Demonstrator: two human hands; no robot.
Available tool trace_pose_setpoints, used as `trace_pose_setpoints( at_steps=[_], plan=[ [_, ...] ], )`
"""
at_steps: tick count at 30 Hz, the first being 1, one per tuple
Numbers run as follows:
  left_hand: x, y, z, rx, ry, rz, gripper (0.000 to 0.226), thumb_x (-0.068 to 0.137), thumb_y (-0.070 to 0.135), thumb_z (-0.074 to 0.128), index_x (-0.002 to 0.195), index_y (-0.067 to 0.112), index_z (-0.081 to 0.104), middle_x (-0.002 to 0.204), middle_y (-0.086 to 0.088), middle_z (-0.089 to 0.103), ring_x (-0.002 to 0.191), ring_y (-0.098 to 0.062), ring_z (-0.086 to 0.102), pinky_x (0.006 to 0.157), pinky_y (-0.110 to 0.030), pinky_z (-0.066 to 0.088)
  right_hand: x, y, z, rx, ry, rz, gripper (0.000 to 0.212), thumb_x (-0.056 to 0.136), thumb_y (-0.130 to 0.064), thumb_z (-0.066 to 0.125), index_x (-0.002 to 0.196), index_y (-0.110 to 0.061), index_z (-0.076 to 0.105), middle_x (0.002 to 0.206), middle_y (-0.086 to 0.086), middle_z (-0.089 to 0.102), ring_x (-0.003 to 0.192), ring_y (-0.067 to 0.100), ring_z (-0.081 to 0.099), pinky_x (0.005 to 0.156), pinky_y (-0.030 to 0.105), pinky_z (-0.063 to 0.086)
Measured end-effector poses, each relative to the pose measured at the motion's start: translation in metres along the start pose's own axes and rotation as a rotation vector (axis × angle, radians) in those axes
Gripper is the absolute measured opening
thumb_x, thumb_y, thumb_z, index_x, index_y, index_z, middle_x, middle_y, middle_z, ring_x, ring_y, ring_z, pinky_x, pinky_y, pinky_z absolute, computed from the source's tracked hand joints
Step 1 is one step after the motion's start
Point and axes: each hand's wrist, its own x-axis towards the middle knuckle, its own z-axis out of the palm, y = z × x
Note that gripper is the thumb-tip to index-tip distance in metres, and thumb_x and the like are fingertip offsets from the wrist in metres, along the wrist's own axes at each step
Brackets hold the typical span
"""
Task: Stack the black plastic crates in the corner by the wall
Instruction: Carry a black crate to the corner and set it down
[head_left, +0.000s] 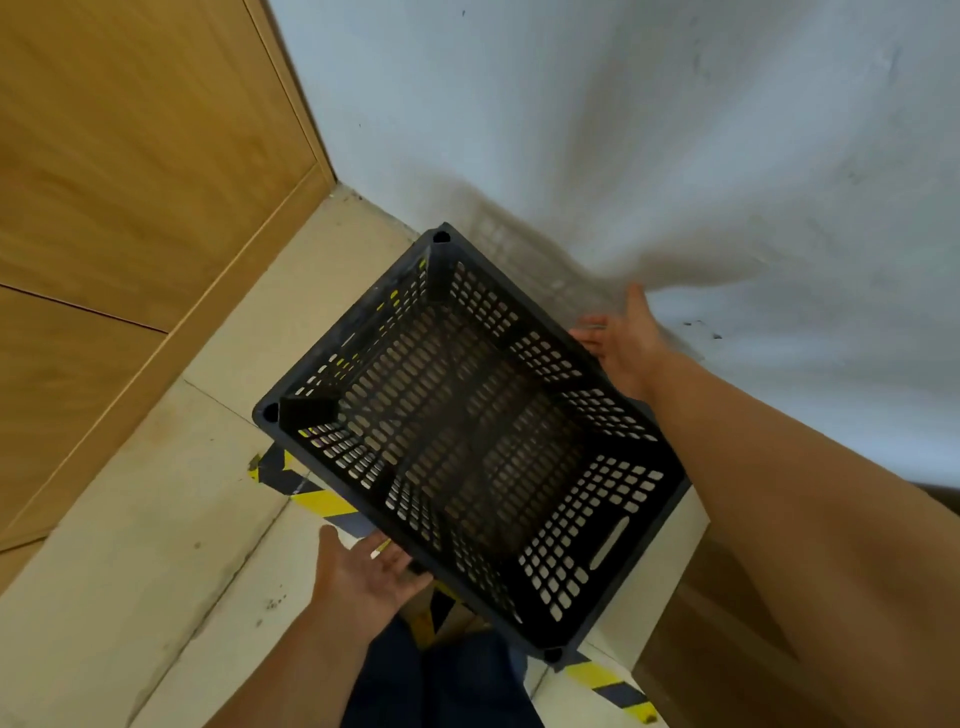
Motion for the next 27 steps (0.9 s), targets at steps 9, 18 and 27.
trace_pose_setpoints(
  at_steps=[9,18,27],
  plan=[
    [0.010,0.008,-0.009,0.197,0.017,0.040,0.079,0.093,0.062,0.013,0.137,0.002,0.040,0.142,-0.022,0.043,0.132,-0.036,0.039,0.110,-0.051,0.027,0.006,0.014,-0.008,0.143,0.039,-0.096,0.082,0.090,-0.068,0.006,0.148,-0.012,0.025,0.132,0.016,0.054,0.131,0.029,0.040,0.114,0.043,0.023],
    [-0.029,0.098,0.032,0.406,0.183,0.521,0.071,0.098,0.050,0.009,0.128,0.000,0.050,0.136,-0.022,0.049,0.119,-0.030,0.050,0.101,-0.041,0.039,-0.068,0.097,-0.051,0.443,0.561,-0.045,0.057,0.099,-0.048,0.024,0.130,-0.008,0.051,0.130,0.008,0.056,0.128,0.022,0.043,0.109,0.031,0.028],
    [-0.020,0.136,0.109,0.918,0.202,0.829,0.059,0.097,0.050,0.017,0.130,0.017,0.053,0.146,0.000,0.043,0.136,-0.023,0.032,0.114,-0.045,0.020,-0.116,0.193,-0.046,0.874,0.686,0.305,0.075,0.091,-0.059,0.026,0.147,-0.010,0.028,0.153,0.012,0.032,0.143,0.023,0.025,0.118,0.043,0.012]
  ],
)
